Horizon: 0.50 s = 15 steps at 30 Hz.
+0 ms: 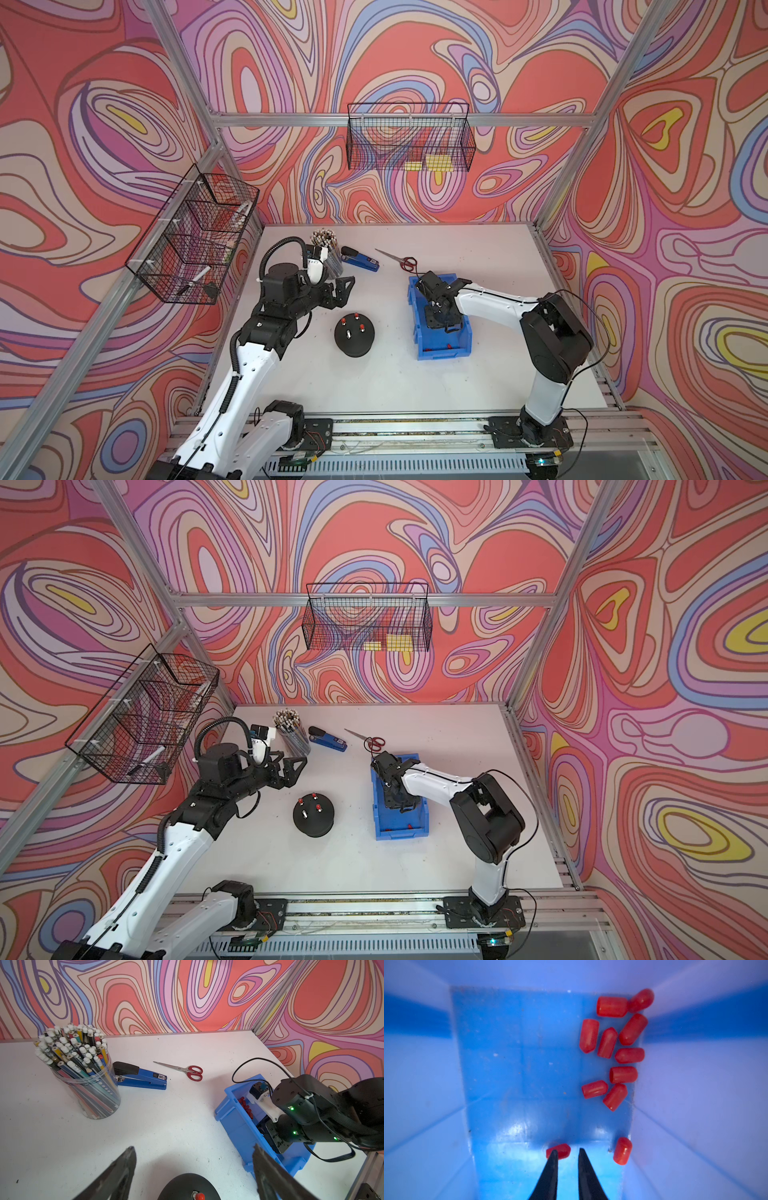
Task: Cover the protruding screws with screw protection sleeves
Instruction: Pick up the screw protection sleeve from the storage box.
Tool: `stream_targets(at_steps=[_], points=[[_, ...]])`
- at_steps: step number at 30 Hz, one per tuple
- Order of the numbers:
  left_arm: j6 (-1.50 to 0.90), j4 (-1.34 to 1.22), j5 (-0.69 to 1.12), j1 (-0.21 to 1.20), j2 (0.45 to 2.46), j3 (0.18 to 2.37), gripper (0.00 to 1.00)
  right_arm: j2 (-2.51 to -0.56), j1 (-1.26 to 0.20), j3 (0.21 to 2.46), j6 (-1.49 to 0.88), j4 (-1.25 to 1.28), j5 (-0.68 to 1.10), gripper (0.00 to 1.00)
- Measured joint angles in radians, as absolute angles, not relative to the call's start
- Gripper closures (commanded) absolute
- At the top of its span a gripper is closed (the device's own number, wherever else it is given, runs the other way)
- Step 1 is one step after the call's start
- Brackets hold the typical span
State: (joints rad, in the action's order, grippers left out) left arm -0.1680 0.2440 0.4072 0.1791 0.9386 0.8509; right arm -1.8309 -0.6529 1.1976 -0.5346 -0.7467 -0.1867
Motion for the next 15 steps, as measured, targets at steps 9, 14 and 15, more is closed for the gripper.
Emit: stream_targets(at_steps=[9, 14, 15], points=[[-0.168, 0.244, 0.407, 0.179, 0.939, 0.851, 0.12, -1.835, -0.648, 1.191, -0.546, -0.724, -0.170, 0.76], [-0.168, 0.244, 0.407, 0.179, 0.939, 0.851, 0.13, -1.835, -0.641, 1.177, -0.554, -0.700, -0.141, 0.81], [-0.168, 0.244, 0.407, 0.179, 0.939, 0.851, 0.12, -1.835, -0.639, 1.174, -0.556, -0.694, -0.133, 0.82]])
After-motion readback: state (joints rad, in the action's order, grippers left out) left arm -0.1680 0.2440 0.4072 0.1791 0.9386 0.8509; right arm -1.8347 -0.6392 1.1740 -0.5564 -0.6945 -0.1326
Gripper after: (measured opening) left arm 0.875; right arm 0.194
